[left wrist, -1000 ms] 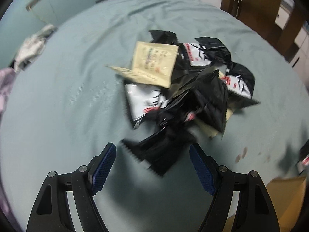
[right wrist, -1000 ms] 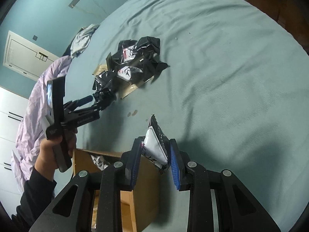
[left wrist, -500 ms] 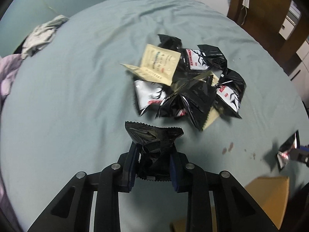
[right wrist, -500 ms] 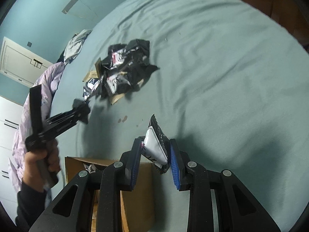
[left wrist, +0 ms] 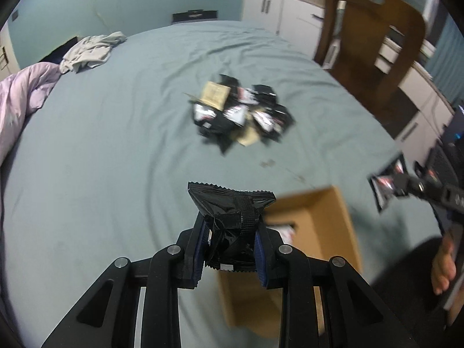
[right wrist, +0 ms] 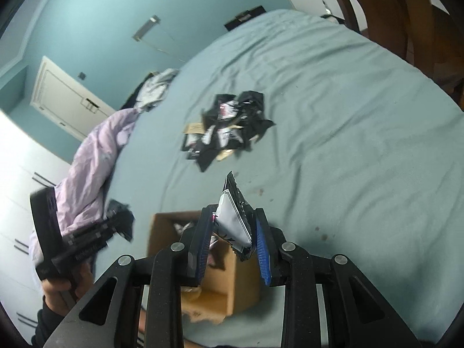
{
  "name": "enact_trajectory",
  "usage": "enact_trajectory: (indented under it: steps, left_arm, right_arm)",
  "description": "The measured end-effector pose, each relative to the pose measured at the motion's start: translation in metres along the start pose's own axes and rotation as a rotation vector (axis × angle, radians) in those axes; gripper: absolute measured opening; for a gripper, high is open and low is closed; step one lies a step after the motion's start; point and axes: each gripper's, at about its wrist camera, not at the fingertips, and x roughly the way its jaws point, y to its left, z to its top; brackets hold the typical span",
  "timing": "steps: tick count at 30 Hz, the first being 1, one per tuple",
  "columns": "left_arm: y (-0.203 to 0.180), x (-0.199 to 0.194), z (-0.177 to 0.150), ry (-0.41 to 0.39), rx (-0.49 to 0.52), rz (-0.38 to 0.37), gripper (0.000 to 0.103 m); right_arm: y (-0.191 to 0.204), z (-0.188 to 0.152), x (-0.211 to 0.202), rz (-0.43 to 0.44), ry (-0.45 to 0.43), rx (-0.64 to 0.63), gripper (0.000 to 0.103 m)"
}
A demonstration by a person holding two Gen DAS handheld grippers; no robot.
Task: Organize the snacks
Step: 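Lower both packets into the box and open both grippers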
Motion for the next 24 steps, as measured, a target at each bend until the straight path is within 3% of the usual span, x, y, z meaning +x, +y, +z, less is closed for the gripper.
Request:
enact_trajectory:
  steps: [2,4,13,24]
  left_arm:
    - [-0.005,-0.002,-0.006,0.010,-0.035,-0.082,0.028]
    - [-0.013,-0.004,-0.013,0.017,-0.044,-0.101,0.028]
    - [-0.044,0.025,-0.036,0.119,0.030,-0.042,0.028]
    - [-0.031,0.062,-0.035,0.212,-0.002,0.006,0.029]
  right_arm:
    - [0.003,-0.007,-0.012,0.023,-0.022,-0.018,0.027]
    - [0.005,-0.013,-0.018,0.033,-0.030,-0.036,0.027]
    - [0.014,-0.022,-0.013,0.030,-0.026,-0.098,0.027]
    - [0.032,-0.018,0.009,0.001,0.007,-0.163,0.027]
